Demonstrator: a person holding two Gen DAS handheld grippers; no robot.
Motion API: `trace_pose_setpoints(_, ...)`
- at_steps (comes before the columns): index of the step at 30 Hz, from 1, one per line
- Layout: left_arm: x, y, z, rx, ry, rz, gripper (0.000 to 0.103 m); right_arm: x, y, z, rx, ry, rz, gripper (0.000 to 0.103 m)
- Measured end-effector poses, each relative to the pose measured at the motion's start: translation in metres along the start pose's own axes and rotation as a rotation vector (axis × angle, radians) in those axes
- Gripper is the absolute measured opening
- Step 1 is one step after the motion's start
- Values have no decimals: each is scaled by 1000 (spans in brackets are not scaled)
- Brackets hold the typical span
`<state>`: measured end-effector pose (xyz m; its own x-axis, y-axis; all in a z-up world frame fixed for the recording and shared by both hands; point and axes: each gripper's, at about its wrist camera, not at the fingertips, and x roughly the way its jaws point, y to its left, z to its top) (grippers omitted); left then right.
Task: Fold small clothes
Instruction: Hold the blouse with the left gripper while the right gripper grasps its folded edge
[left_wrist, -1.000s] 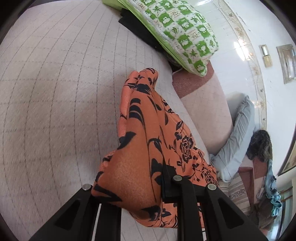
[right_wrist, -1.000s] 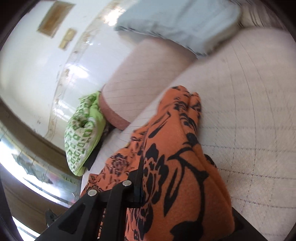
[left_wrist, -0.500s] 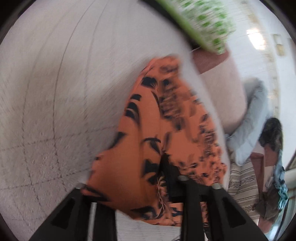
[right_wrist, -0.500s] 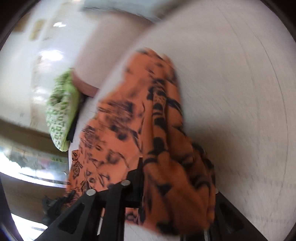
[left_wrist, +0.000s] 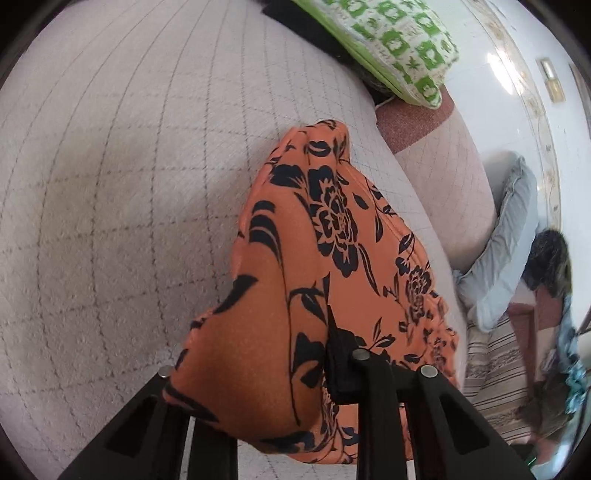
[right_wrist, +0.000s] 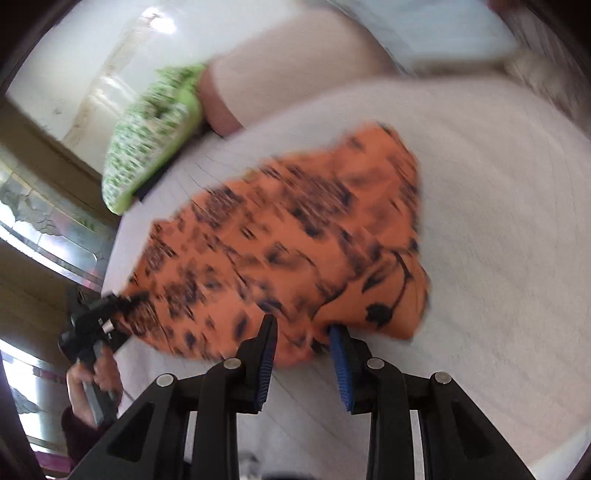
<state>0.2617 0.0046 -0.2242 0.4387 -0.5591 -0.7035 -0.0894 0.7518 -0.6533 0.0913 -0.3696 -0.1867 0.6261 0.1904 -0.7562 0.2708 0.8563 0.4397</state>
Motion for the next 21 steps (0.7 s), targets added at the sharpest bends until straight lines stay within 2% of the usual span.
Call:
trace_pose_setpoints(2, -2, 0, 1, 17, -3, 11, 22, 20, 13, 10, 0, -8, -15, 32)
trace_pose_setpoints(5, 0, 5, 3, -5, 15, -3, 22, 34, 43, 24, -34, -79, -48, 32)
trace_pose_setpoints(8, 5, 9, 6, -27, 43, -4, 22, 15, 61, 32, -62, -195, -99, 32)
trace_pose_setpoints(9, 6, 9, 7, -30, 49, -3, 22, 2, 62, 34, -82, -238, -145, 32)
trace_pose_setpoints(11, 6, 8, 8, -32, 52, -4, 22, -14, 55, 36, -89, -272, -205, 32)
trace_pose_setpoints(14, 5, 4, 7, -33, 43, 5, 22, -18, 40, 40, -44, -206, -126, 32)
trace_pose_setpoints(16, 5, 3, 6, -40, 36, 4, 22, 1, 45, 42, -60, -128, -109, 32)
trace_pose_setpoints(19, 2, 4, 4, -51, 28, -9, 22, 52, 60, 43, -102, -17, -72, 32)
trace_pose_setpoints(21, -1, 5, 3, -48, 25, -18, 22, 103, 70, 46, -123, 88, -93, 32)
